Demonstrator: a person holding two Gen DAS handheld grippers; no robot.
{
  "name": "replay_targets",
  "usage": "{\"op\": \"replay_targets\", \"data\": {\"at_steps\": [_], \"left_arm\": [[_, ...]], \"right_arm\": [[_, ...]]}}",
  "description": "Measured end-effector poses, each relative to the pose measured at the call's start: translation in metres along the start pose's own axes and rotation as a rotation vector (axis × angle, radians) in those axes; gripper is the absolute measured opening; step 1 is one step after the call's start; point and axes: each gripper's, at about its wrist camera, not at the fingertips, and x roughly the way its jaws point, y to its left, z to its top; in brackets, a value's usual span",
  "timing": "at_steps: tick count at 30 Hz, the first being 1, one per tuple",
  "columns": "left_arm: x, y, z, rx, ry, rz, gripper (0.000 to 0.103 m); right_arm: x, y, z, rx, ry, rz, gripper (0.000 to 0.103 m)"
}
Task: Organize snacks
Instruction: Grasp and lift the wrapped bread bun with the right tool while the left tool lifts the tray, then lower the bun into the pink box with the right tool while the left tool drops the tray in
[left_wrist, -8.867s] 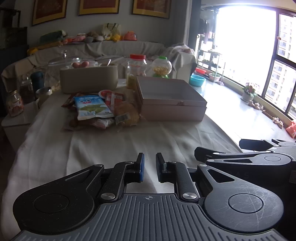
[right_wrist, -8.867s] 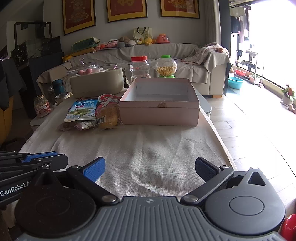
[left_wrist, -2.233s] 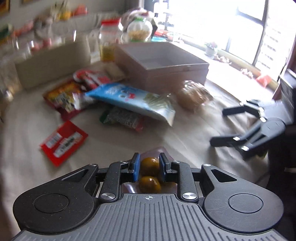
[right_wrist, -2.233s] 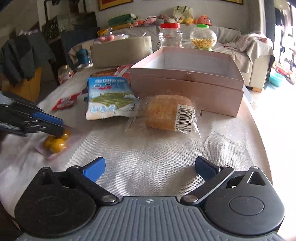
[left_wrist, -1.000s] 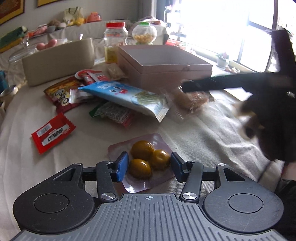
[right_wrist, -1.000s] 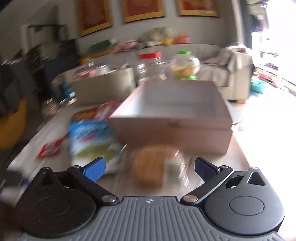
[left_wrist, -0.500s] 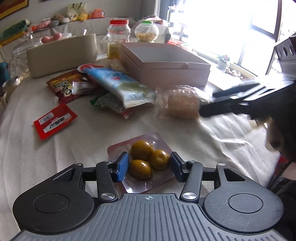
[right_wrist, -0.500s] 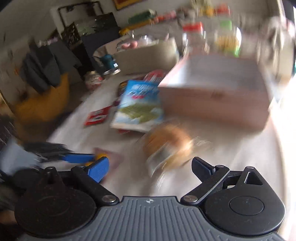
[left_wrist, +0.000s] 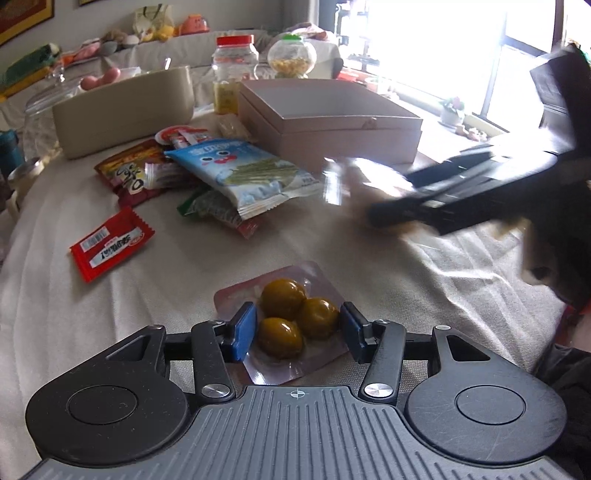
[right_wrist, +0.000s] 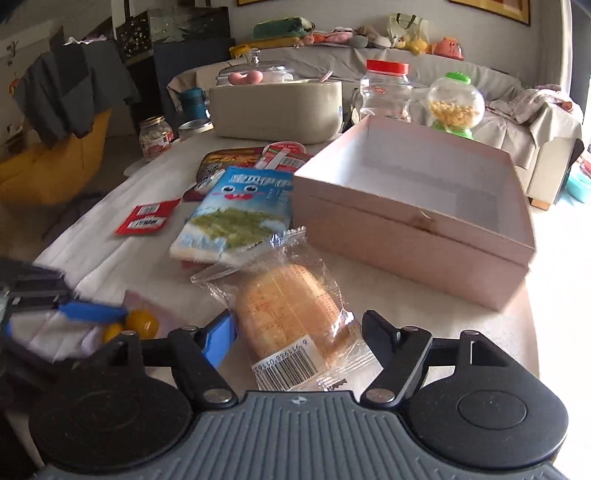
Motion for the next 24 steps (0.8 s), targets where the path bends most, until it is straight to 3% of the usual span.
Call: {"op": "replay_targets", "data": {"at_steps": [3,7,14,17,20,22,24], "left_arm": [[-0.002,-0.004,-0.003,0.012,-0.016,0.005,0.055],[-0.01,-0.009,-0.005,0.012,-0.034,-0.058,0.052],[-0.039,-0.031,0.008,0.068,-0.133,-0.149,0.052],[-0.058,-0.034,0.052,0.114,-0.258,-0.133,0.052],[-0.059,-0.03,0.116,0.119,-0.367,-0.115,0.052],[-0.04,-0.023,0.161,0.054,-0.386,-0.148,0.052],[-0.008,-0.013,0.199,-0.032,-0.352,-0.21,0.052]], "right_arm": [[-0.023,-0.002,-0.017,0.002,-0.01,-0.022,0.072],[-0.053,-0.005,-0.031,0.024,-0.039,-0.048,0.071],[-0.103,-0.012,-0.025,0.031,-0.188,-0.132,0.071],[-0.123,-0.023,0.004,0.023,-0.284,-0.172,0.071],[-0.133,-0.043,0.051,0.058,-0.37,-0.225,0.072],[-0.13,-0.061,0.079,0.109,-0.39,-0.255,0.072],[-0.121,-0.076,0.101,0.147,-0.388,-0.277,0.072]]}}
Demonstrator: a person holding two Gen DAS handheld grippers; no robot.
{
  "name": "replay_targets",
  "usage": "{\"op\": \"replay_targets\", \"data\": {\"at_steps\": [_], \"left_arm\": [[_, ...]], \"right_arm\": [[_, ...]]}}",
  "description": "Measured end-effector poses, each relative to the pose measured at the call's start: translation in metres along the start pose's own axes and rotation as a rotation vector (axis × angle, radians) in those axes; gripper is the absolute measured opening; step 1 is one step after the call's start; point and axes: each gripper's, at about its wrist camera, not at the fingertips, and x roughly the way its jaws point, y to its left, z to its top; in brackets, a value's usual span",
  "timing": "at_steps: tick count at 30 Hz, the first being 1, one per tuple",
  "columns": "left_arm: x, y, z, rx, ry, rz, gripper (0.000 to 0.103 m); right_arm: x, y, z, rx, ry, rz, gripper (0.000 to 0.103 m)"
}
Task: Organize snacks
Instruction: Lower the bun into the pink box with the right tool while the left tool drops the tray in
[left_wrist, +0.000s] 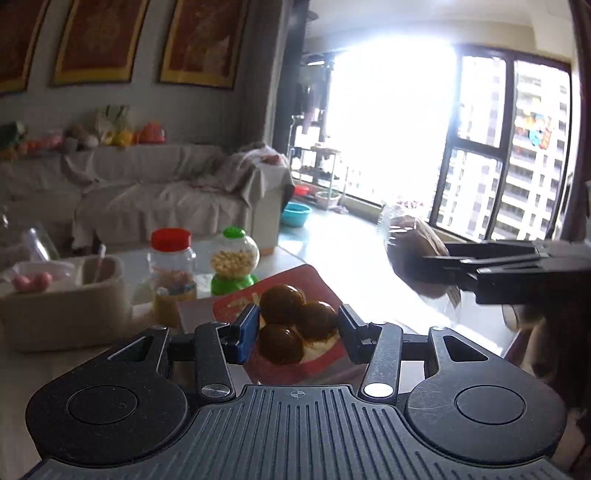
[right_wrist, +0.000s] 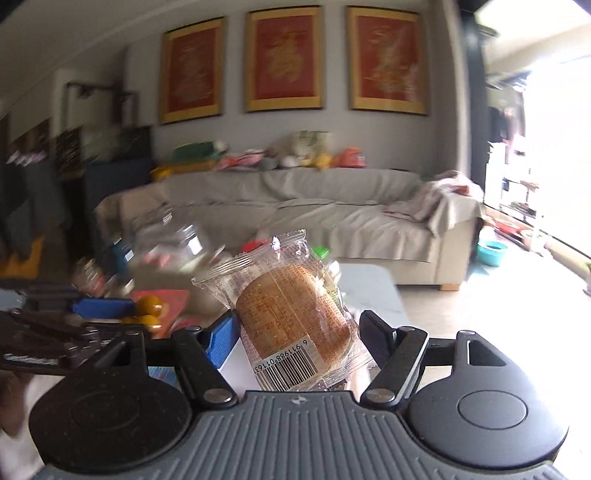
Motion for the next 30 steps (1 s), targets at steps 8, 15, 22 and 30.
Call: {"op": "replay_targets", "data": {"at_steps": [8,15,22,30], "left_arm": [[0.115,0.08,-0.012,-0.323,0.154,-0.02,0.049],[0.073,0.114,-0.012,-0.302,0.177,-0.026,0.047],[0.022,0.195,-0.046,-0.428,0.178,0.261,0.043],[-0.026,0.222,-0.1,-0.411,0.269,0.261,0.043]], "right_arm": [[0.101,-0.022,-0.005,0.07,0.143,-0.045,0.072],[0.171,-0.008,-0.034,0.113,0.311,0.054,0.082],[0.172,0.043,-0.031,0.029,0.312,0.074,0.083],[0.165,0.153,-0.053,-0.13,0.386,0.309,0.083]]}}
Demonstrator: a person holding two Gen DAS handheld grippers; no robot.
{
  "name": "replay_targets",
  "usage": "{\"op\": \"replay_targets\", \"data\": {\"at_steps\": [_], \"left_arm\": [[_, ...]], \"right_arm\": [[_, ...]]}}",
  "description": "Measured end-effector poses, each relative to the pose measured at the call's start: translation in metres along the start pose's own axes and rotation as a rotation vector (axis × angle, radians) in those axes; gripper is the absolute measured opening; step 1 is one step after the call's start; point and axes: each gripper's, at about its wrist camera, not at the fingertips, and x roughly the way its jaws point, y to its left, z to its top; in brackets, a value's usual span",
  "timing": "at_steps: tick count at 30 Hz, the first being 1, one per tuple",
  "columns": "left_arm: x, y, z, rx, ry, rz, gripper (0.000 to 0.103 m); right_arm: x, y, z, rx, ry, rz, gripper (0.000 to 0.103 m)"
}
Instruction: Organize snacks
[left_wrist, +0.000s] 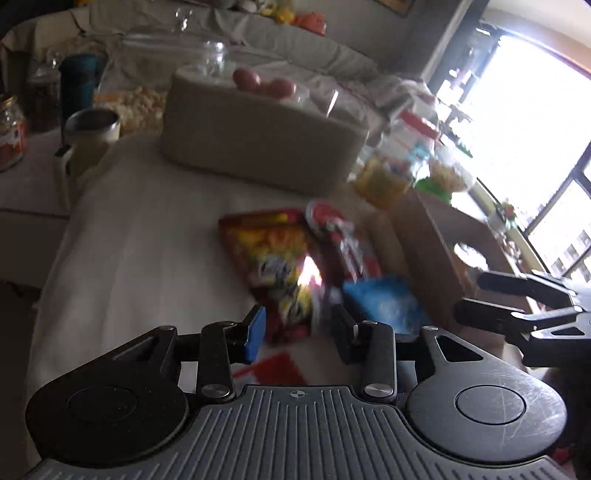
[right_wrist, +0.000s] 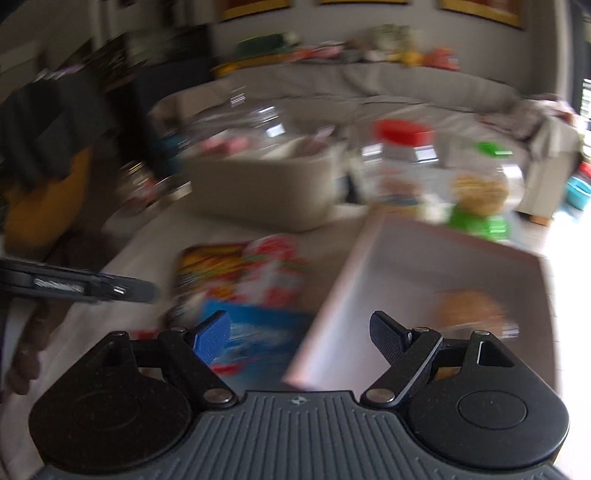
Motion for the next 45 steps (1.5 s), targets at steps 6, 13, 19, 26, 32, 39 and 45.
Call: {"op": "replay_targets", "data": {"at_steps": [6,13,19,26,32,39,45], "left_arm": [[-0.013,0.015,-0.037,0.034,0.007,0.055,0.043],[-0.024,0.002,-0.068,0.107,-0.01,0.001,0.044],[-0.022,-0.033,-0.09,0.211,0.083,-0.107,0.044],[-0.029,-0.054,-0.098,0.196,0.091,-0.149,0.043],[-0.02,-0.059,-0.085,-0.004,0.038,-0.128,0.043],[0.002,-0.094,-0.075,-0.008,-0.021,-0.084,0.043],[-0.01,-0.11,-0.084,0.049,-0.012,-0.109,0.043]], "right_arm": [[0.002,0.044,-0.023,-0.058,-0.023,-0.022,0.087],[-0.001,0.036,-0.058,-0.046,0.014,-0.084,0.087],[0.003,0.006,-0.07,0.133,0.07,0.035,0.088],[-0.041,-0.001,-0.101,0.113,0.054,0.085,0.086],[-0.097,-0.015,-0.137,0.078,-0.004,0.011,0.086],[-0.122,-0.062,-0.173,0.238,-0.098,-0.117,0.088],[-0.112,-0.063,-0.197,0.381,-0.136,-0.168,0.089]]}}
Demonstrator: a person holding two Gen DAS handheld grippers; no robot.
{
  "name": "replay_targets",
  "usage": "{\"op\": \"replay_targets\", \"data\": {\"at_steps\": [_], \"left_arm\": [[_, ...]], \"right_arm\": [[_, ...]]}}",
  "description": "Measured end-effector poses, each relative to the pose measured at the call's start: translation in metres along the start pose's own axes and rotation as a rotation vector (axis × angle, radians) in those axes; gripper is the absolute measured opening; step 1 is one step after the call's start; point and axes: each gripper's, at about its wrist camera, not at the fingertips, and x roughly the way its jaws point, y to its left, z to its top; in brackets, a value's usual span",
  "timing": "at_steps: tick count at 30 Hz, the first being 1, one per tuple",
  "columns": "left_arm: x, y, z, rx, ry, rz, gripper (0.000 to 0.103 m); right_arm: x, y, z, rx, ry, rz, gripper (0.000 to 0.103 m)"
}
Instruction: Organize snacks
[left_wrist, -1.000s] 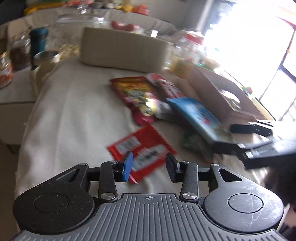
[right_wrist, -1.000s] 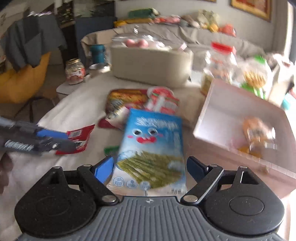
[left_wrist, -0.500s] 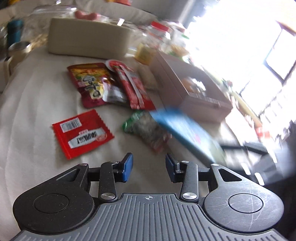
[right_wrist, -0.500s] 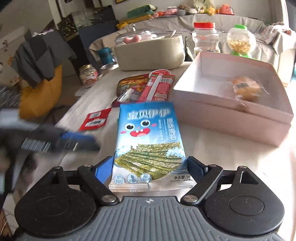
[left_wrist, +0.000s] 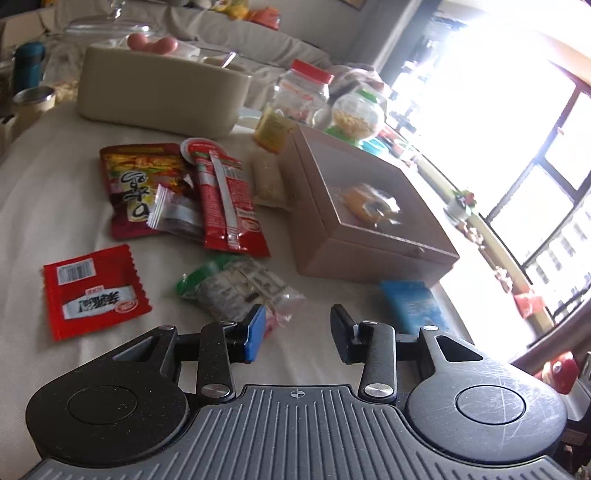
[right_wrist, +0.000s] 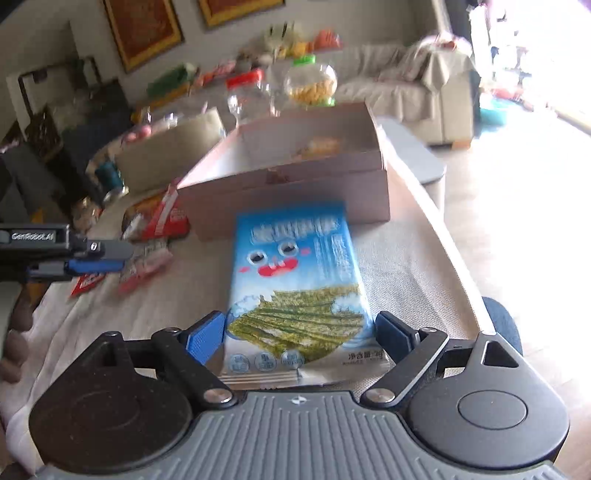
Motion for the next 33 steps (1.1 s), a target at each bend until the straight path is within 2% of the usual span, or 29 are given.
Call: {"op": "replay_targets", "data": {"at_steps": [3,6,11,13,16,19,21,23,25,31,33], "left_arm": [[-0.006,0.006,-0.002,-0.009,-0.009,0.02,0.043],[-0.012,0.017,0.001,-0.058,-0.043,0.052,0.043],[-0.008,0.034,0.011,-0.183,-0.078,0.09,0.043],[0.002,0.036,0.014,-0.211,-0.063,0.093,0.043],[0.023,0.032,0.018,-0.219,-0.021,0.1,0.044],[0.036,0.015,0.021,-0.122,-0.02,0.126,0.044],[0.043,-0.004,0.019,-0.002,0.019,0.131,0.044],[0.047,-0.024,0.015,0.157,0.053,0.142,0.047],[0.049,-0.038,0.009,0.268,0.087,0.157,0.052],[0.047,-0.03,0.003,0.431,0.196,0.21,0.053],[0.036,-0.016,0.007,0.447,0.219,0.278,0.053]], "right_arm": [[0.001,0.008,-0.005,0.052,-0.044,0.034,0.089],[0.015,0.025,0.0,0.036,-0.024,0.065,0.089],[0.026,0.06,0.005,-0.123,0.017,0.153,0.089],[0.02,0.066,0.007,-0.169,-0.019,0.117,0.089],[0.014,0.054,0.013,-0.177,-0.079,0.011,0.089],[0.01,0.031,0.018,-0.127,-0.126,-0.107,0.089],[0.011,0.017,0.019,-0.081,-0.132,-0.146,0.089],[0.012,0.001,0.018,-0.016,-0.116,-0.136,0.089],[0.013,-0.002,0.017,0.002,-0.104,-0.116,0.089],[0.015,-0.003,0.015,-0.001,-0.095,-0.076,0.089],[0.017,-0.009,0.016,0.037,-0.084,-0.063,0.089]]}}
